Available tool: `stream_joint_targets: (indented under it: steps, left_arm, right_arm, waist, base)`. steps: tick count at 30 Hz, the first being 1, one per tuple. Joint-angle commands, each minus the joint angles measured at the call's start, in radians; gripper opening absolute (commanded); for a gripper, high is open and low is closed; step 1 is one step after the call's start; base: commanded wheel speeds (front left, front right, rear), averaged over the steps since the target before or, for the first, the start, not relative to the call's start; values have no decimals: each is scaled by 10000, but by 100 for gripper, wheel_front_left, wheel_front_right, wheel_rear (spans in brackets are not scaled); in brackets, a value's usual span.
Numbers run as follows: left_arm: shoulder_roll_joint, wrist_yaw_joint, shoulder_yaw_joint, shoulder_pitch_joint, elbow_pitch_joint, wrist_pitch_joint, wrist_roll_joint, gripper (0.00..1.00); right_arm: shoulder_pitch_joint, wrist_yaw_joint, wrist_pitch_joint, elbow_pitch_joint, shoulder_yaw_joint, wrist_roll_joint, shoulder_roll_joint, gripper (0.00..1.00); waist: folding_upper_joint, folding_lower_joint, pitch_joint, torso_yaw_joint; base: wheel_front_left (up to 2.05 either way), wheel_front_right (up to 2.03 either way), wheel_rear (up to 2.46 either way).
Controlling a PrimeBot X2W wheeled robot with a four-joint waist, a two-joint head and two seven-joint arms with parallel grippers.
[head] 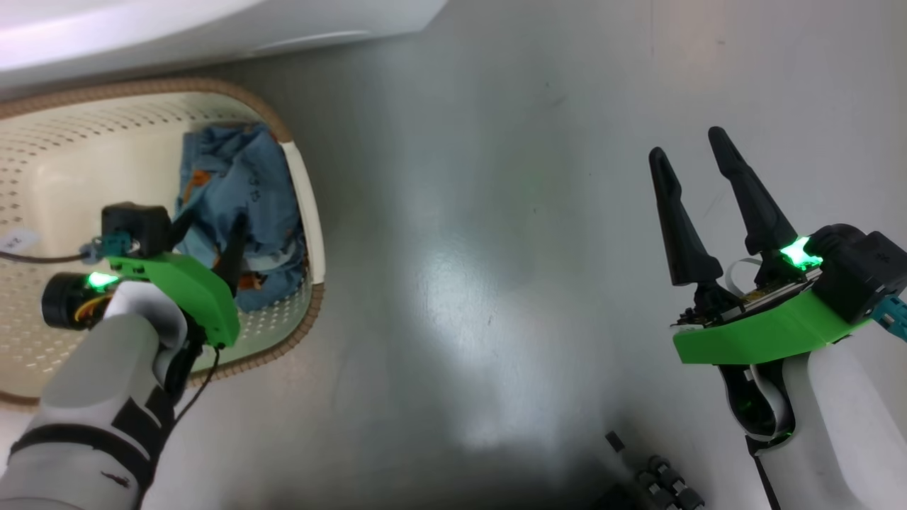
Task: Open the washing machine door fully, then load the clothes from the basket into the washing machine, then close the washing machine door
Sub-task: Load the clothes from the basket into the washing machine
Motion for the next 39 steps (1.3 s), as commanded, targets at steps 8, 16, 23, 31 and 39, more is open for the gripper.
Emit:
stream_joint_targets:
  steps: [8, 16, 23, 31, 39]
  left_arm:
    - [709, -15, -909, -410, -90, 156, -1193, 100]
    - [1027, -15, -1839, -712, -174, 521, -2306, 0]
    - [1081, -15, -2342, -745, -164, 396, -3192, 0]
    - [961, -15, -2001, -405, -107, -31, -4275, 0]
    - [908, -15, 174, 478, -1103, -64, -3215, 0]
  right_arm:
    - [4, 27, -48, -302, 329, -73, 113, 100]
    - [-71, 27, -48, -324, 406, -86, 145, 100]
    - [-29, 27, -48, -295, 330, -126, 126, 100]
    - [31, 27, -48, -200, 274, -131, 54, 100]
    - [338, 27, -48, 43, 179, -86, -88, 100]
  waist:
    - [-1, 0, 464, -245]
    - [-1, 0, 574, -368]
    - [-1, 0, 398, -280]
    - [-1, 0, -288, 99]
    - [-1, 0, -1506, 626]
  base:
    - [0, 0, 0]
    - [0, 0, 0]
    - [0, 0, 0]
    - [0, 0, 0]
    - [0, 0, 0]
